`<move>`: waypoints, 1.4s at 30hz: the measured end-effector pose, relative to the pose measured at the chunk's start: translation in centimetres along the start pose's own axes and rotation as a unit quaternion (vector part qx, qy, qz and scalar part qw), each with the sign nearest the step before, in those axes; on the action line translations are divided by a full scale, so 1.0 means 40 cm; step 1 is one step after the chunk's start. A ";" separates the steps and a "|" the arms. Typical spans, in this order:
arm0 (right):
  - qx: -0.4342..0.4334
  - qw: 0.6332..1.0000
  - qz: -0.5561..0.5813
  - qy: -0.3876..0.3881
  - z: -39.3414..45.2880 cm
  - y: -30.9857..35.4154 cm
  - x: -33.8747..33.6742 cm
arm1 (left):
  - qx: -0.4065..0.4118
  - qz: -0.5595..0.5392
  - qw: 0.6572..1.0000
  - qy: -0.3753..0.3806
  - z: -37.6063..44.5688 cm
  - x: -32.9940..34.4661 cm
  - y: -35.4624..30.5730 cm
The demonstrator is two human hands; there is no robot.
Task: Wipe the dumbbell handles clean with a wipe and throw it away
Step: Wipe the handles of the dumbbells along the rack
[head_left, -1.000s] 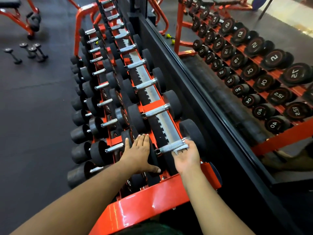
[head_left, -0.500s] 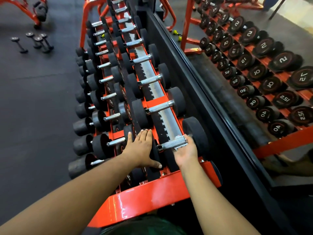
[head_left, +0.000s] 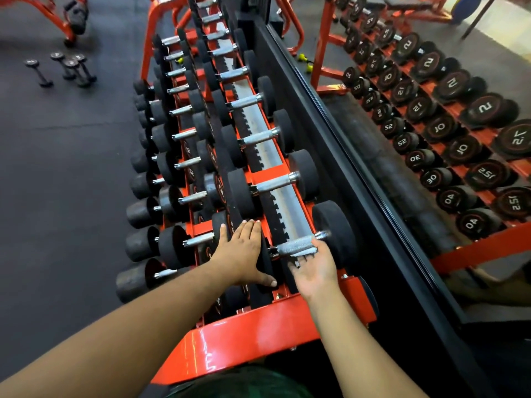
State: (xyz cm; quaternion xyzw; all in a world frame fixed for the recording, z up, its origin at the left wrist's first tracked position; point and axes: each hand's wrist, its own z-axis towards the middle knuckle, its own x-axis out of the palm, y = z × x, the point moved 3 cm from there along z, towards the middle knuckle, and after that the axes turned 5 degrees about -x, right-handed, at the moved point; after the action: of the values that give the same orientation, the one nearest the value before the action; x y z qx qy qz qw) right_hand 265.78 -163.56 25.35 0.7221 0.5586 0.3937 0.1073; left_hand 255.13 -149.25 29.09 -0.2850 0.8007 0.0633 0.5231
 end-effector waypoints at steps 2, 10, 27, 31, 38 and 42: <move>-0.001 1.000 -0.002 0.003 0.006 -0.003 0.005 | 0.001 0.004 1.000 0.003 0.000 -0.001 -0.001; 0.022 0.999 -0.039 0.010 -0.032 -0.037 0.012 | 0.000 0.001 1.000 0.001 -0.001 -0.002 -0.003; 0.048 0.987 -0.149 0.027 -0.028 -0.089 0.014 | 0.012 -0.005 1.000 -0.013 -0.005 -0.001 0.000; 0.036 0.982 -0.184 0.011 -0.017 -0.107 -0.070 | 0.013 -0.012 1.000 -0.013 -0.001 0.004 0.005; -0.342 0.757 -0.553 0.068 -0.102 0.056 0.005 | 0.018 -0.020 1.000 -0.008 -0.001 0.000 0.005; -0.440 0.407 -0.779 0.181 -0.073 0.038 0.097 | 0.017 -0.023 1.000 -0.013 0.000 0.001 0.004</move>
State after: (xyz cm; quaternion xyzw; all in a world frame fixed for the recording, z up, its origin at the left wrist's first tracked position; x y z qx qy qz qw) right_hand 265.13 -161.46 29.95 -0.2598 0.6363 0.4537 0.5672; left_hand 255.05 -149.12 29.02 -0.2933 0.7883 0.0415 0.5393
